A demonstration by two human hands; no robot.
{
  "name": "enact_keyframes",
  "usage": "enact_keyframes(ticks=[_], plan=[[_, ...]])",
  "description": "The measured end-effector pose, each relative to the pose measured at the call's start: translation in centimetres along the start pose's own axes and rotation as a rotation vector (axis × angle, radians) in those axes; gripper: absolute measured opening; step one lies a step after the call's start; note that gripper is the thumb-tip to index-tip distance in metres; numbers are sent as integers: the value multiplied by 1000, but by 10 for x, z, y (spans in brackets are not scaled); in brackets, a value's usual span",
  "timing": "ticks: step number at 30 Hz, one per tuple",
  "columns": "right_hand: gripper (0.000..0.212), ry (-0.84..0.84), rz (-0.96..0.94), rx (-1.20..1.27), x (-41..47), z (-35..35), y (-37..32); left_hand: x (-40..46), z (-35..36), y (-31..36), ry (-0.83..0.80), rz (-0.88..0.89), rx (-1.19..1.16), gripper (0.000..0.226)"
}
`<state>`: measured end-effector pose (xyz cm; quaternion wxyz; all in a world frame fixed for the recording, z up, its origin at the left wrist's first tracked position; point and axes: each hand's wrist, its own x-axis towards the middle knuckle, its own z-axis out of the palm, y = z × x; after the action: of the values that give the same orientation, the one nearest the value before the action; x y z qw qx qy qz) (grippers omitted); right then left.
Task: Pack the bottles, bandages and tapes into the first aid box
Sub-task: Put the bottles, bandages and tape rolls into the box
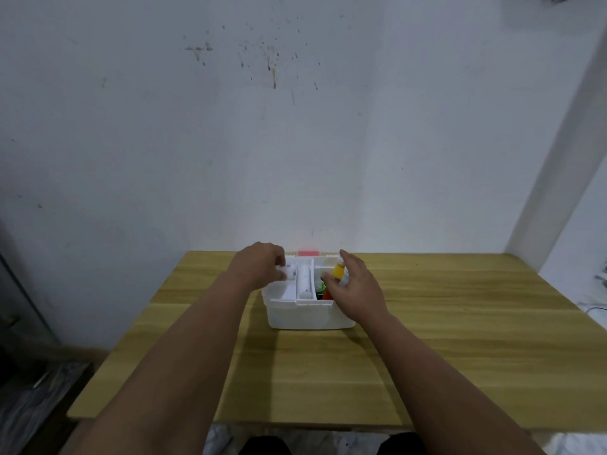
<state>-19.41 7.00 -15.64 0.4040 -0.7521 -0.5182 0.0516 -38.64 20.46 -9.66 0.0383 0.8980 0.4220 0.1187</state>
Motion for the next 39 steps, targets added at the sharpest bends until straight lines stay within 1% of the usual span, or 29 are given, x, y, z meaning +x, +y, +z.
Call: enact_keyframes(ticks=[3,10,15,17,19,21,23,25,27,29,32,34,35,38,39], plan=[[74,1,-2,-4,1,0,1,1,3,3,0,-14,33,20],[74,4,8,9,0,0,0,1,4,0,29,12,36,23],[75,-18,16,8,3,-1,2,-17,-4,-18,180,50,-27,26],[75,-27,20,10,3,-1,2,-32,-7,-33,242,10,-77,25],[74,-20,16,7,3,-1,1,-52,-7,-51,268,-57,-130,25],[74,-22,14,-9,2,-1,0,-76,-2,-68,215,-140,-166,28],[74,-26,12,-21,1,-1,-1,-100,6,-81,80,-217,-196,39],[74,-29,11,-17,1,-2,-1,-120,14,-88,-81,-245,-244,52],[73,-32,12,-15,0,-2,-2,-135,22,-90,-183,-243,-267,56],[73,-34,13,-20,0,-3,-4,-142,28,-91,-184,-223,-244,48],[73,-32,14,-15,-1,-4,-4,-145,31,-88,-128,-189,-169,35],[73,-33,16,-13,-2,-4,-4,-144,33,-86,-94,-190,-155,31],[73,-35,15,-14,-2,-3,-4,-143,35,-85,-89,-185,-152,33],[73,-34,12,-21,-1,-3,-5,-141,37,-82,-110,-148,-137,53],[73,-33,13,-21,-1,-3,-5,-141,38,-81,-106,-140,-144,56]])
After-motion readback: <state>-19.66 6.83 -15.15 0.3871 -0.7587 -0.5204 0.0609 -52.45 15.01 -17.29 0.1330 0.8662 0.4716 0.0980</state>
